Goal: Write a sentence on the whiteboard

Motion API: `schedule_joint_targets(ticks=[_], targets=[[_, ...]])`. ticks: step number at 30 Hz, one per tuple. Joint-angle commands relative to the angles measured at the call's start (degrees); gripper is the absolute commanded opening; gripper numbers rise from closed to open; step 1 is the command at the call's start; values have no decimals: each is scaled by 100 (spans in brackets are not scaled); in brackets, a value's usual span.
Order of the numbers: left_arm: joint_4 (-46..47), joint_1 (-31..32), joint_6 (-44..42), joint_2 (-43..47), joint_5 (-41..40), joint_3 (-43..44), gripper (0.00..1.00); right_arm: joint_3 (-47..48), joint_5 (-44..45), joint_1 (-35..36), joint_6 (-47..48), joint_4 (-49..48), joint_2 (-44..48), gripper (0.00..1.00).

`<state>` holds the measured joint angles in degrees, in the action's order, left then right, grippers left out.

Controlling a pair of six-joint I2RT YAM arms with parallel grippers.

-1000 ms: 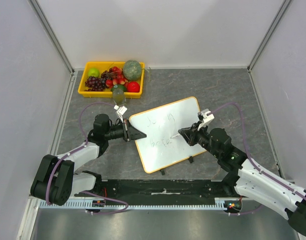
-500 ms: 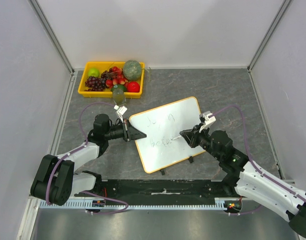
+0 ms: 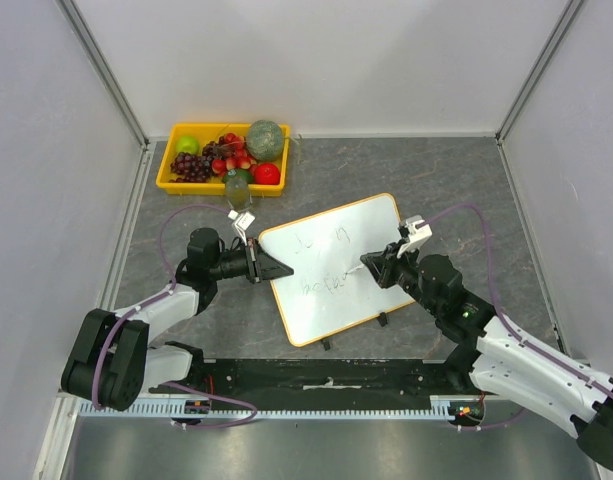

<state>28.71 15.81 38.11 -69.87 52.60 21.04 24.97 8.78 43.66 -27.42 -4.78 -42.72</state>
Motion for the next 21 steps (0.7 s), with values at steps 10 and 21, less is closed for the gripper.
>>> schedule_joint_targets(ticks=[10,21], targets=[[-656,-131,-990,-194,-1103,-153,2,-220,90,-15,255,643,-140,0],[-656,-140,-998,-203,-1094,-144,2,-476,-121,-15,158,1040,18,0]])
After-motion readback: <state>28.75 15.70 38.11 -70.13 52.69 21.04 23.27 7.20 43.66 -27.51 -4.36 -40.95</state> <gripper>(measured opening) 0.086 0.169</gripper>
